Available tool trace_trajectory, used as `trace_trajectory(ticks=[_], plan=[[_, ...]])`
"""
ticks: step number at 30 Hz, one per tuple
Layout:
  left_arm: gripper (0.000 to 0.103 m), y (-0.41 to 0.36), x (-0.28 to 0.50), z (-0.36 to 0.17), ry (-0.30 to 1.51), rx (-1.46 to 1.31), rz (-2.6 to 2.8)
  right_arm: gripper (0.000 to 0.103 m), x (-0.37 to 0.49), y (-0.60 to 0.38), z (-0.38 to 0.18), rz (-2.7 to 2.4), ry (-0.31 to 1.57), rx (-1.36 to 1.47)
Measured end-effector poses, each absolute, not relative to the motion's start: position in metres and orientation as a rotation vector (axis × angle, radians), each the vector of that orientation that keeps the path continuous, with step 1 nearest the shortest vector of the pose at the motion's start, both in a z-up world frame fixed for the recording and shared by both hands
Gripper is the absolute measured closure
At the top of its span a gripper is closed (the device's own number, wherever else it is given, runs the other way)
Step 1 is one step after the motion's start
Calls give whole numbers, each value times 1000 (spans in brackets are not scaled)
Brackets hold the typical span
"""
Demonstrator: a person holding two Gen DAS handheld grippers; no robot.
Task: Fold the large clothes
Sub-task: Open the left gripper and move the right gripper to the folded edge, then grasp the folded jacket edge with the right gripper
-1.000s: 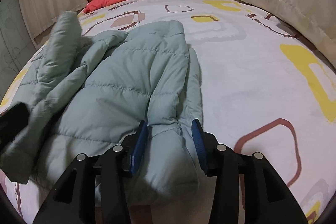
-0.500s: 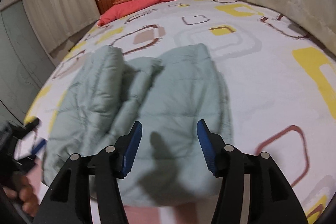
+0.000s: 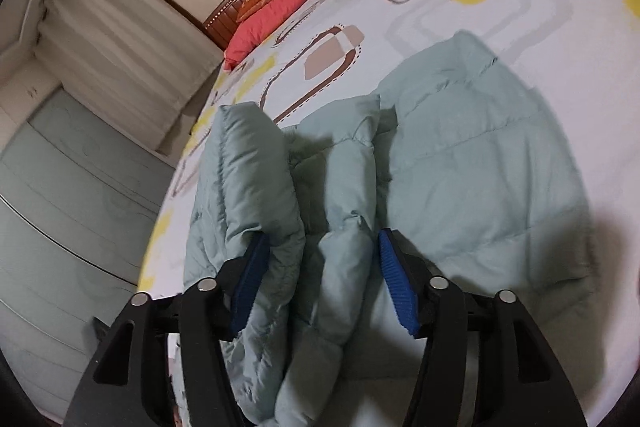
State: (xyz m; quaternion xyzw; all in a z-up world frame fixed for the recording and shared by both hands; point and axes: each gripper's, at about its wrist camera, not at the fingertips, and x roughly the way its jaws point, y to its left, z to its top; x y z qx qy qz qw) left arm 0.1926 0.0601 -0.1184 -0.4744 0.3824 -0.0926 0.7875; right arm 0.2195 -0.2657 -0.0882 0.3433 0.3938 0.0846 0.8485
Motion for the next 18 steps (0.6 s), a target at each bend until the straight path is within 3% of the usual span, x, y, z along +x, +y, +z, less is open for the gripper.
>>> trace_trajectory(ticks=[18], plan=[[31, 58, 194, -132, 825, -1110, -213, 34, 216, -282, -97, 326, 752, 936]])
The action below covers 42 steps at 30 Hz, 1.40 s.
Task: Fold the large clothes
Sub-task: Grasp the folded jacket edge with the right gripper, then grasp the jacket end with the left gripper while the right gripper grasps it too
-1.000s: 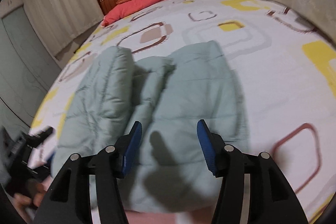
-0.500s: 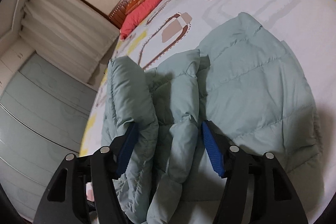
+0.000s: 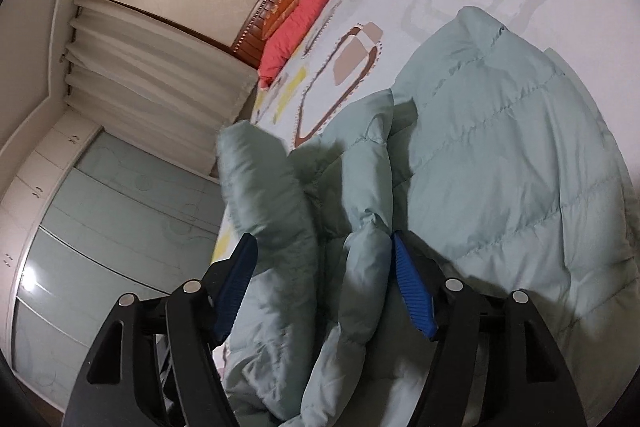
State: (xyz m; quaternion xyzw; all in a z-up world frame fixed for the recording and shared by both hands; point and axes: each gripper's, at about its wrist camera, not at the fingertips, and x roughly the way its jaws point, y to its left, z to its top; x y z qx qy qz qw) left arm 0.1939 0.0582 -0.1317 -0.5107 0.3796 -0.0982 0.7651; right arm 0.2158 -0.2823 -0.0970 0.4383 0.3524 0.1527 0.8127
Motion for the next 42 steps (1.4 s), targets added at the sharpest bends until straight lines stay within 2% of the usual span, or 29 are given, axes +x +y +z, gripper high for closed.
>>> trace_trajectory(ticks=[8, 9, 10, 11, 12, 15, 24, 34, 42], plan=[[31, 55, 195, -133, 827, -1092, -218, 33, 224, -273, -100, 339, 758, 921], [31, 56, 194, -132, 828, -1086, -218, 37, 227, -271, -100, 327, 759, 906], [31, 55, 193, -131, 829, -1081, -218, 47, 229, -267, -99, 318, 759, 873], [30, 55, 193, -130, 828, -1079, -218, 68, 233, -261, -97, 318, 764, 834], [30, 55, 194, -128, 829, -1078, -219, 78, 237, -257, -95, 324, 772, 806], [27, 54, 195, -122, 836, -1086, -243, 89, 236, -260, -87, 324, 754, 808], [26, 20, 195, -103, 834, -1040, -299, 91, 208, -326, -56, 277, 649, 786], [24, -35, 202, -104, 898, -967, -362, 91, 182, -406, -107, 149, 715, 852], [21, -62, 209, -115, 932, -900, -349, 88, 189, -427, -132, 133, 751, 898]])
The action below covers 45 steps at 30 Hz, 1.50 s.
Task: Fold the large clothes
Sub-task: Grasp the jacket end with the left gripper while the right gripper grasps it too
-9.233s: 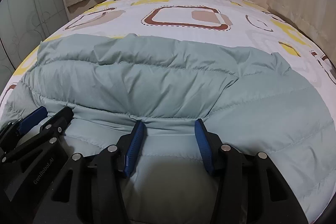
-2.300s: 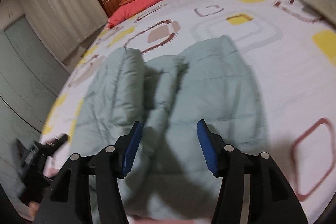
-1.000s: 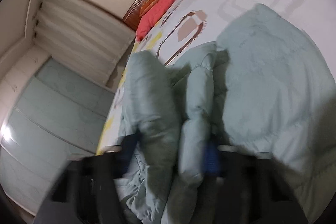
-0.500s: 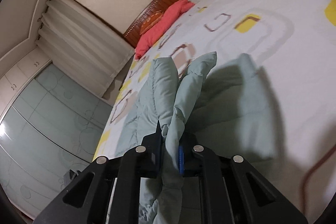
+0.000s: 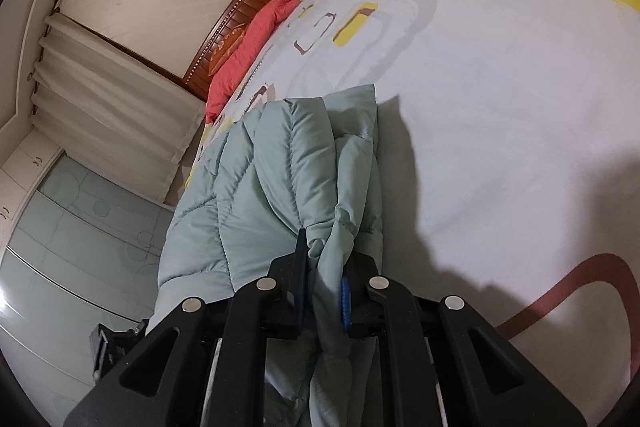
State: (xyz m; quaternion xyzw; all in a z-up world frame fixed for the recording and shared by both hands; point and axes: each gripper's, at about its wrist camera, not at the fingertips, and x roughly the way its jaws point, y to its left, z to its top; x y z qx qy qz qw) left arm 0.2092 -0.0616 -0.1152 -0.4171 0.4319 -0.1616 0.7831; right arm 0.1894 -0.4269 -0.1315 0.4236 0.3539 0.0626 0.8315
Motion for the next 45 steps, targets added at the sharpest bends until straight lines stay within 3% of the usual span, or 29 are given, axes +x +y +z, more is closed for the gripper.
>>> trace_trajectory(ticks=[4, 6, 7, 14, 15, 18, 23, 26, 28, 30, 32, 38, 45], plan=[[21, -54, 205, -115, 931, -922, -350, 73, 175, -431, -124, 132, 762, 943], [21, -52, 201, -113, 923, -917, -354, 40, 160, -432, -118, 139, 755, 978], [21, -52, 198, -112, 920, -911, -357, 39, 154, -432, -115, 149, 743, 989], [21, -51, 187, -115, 918, -923, -375, 39, 124, -408, -117, 209, 802, 983], [30, -50, 188, -116, 923, -919, -367, 51, 123, -405, -123, 195, 826, 972], [48, -54, 192, -120, 950, -858, -314, 68, 128, -398, -139, 182, 871, 947], [55, -52, 199, -129, 972, -828, -287, 72, 138, -396, -153, 192, 875, 960], [51, -50, 197, -126, 957, -827, -321, 72, 135, -399, -152, 196, 871, 952], [47, -45, 195, -125, 958, -864, -336, 67, 132, -401, -147, 200, 870, 951], [33, -38, 192, -121, 961, -908, -346, 48, 127, -399, -140, 189, 871, 939], [24, -32, 193, -114, 945, -937, -351, 38, 123, -406, -131, 164, 851, 918], [18, -35, 224, -97, 921, -1006, -366, 36, 148, -428, -109, 142, 771, 937], [13, -50, 265, -104, 964, -997, -320, 34, 210, -429, -122, 116, 805, 968]])
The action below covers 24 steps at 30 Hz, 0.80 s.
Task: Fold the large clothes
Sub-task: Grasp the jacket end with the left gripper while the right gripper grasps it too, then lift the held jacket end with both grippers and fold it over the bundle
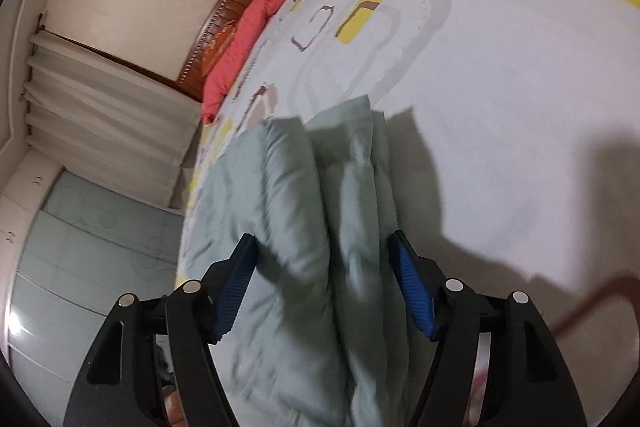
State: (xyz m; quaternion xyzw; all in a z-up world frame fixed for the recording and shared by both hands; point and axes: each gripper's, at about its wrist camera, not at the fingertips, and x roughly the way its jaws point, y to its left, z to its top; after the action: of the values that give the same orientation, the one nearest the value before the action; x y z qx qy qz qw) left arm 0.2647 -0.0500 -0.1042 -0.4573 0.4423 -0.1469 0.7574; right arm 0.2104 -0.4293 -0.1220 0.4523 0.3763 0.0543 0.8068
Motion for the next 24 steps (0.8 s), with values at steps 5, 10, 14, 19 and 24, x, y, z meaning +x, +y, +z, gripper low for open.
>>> trace_trajectory(ticks=[5, 10, 14, 19, 24], plan=[[12, -51, 278, -129, 1040, -989, -276, 28, 224, -428, -144, 139, 813, 1000], [20, -59, 278, -126, 1005, -894, -285, 39, 224, -419, -142, 136, 815, 920], [21, -61, 276, -124, 990, -865, -297, 59, 217, -416, -147, 174, 813, 967], [21, -64, 279, -121, 989, -843, -314, 70, 208, -415, -151, 201, 774, 1020], [40, -64, 277, -119, 985, -817, -326, 73, 203, -411, -149, 199, 754, 1014]])
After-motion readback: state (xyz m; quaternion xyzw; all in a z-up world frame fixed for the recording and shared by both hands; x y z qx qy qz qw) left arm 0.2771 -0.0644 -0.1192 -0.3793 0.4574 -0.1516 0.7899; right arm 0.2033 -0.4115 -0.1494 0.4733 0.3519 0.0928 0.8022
